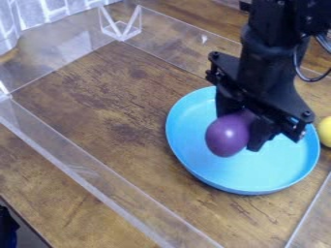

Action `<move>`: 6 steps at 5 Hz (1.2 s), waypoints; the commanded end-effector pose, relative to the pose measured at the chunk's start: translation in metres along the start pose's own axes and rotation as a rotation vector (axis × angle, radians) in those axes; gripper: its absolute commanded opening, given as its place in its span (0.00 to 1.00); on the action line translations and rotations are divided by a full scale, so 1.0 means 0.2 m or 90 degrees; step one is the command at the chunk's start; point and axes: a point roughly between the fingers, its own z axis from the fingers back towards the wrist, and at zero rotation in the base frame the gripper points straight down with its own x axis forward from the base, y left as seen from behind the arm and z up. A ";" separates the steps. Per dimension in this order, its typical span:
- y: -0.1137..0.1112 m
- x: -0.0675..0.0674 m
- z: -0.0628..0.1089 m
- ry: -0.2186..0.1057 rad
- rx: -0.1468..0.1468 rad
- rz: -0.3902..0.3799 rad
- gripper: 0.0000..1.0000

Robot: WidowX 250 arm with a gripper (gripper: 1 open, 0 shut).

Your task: Put the purple eggplant on the blue tray

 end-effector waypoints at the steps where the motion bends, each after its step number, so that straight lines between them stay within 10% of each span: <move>1: 0.02 0.02 0.12 -0.052 -0.010 -0.020 0.00; 3: 0.21 0.12 0.15 -0.055 -0.014 -0.078 0.00; 6: 0.12 0.12 0.16 -0.019 0.016 0.013 0.00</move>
